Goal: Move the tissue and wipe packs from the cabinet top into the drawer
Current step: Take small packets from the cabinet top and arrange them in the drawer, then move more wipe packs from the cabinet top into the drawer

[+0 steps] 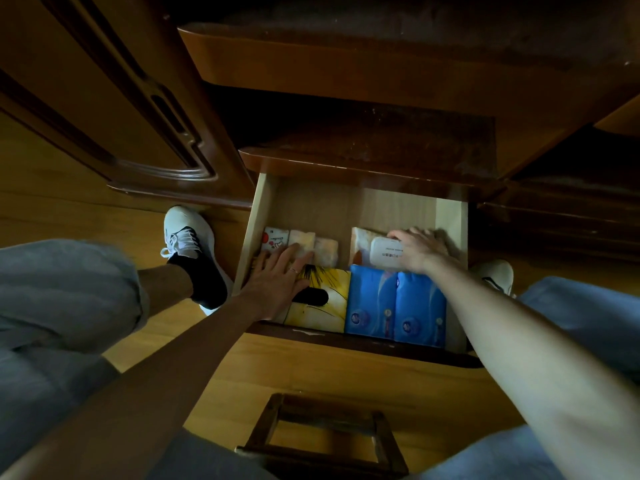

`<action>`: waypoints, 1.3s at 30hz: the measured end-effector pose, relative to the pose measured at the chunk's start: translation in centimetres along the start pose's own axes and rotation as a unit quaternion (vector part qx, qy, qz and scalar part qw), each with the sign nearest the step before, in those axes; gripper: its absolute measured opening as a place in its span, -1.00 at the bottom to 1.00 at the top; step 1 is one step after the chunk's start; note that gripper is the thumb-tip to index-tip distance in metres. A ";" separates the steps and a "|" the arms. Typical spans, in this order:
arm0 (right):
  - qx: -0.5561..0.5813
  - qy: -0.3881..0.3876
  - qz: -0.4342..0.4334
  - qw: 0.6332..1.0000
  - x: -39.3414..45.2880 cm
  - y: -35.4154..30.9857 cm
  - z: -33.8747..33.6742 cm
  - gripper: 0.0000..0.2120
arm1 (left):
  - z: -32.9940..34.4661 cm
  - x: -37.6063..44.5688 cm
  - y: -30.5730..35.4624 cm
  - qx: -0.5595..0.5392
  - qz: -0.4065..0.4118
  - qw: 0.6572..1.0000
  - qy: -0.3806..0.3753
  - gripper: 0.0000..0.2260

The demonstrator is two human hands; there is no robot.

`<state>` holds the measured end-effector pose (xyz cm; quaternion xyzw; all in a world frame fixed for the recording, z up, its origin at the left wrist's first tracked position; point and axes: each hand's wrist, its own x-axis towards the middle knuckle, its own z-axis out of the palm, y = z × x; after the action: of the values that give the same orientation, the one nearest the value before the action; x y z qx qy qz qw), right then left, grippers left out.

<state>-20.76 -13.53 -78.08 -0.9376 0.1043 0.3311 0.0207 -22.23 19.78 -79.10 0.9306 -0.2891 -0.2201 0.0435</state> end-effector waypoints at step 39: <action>0.003 0.621 -0.087 0.779 -25.9 7.0 -39.4 -0.62 | -53.2 2.2 12.4 0.047 0.047 0.927 0.370 -0.69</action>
<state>-17.57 -19.89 -30.96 -0.9451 0.0137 -0.3260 -0.0174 -3.98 5.81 -29.51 0.9323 -0.3059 0.1560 0.1137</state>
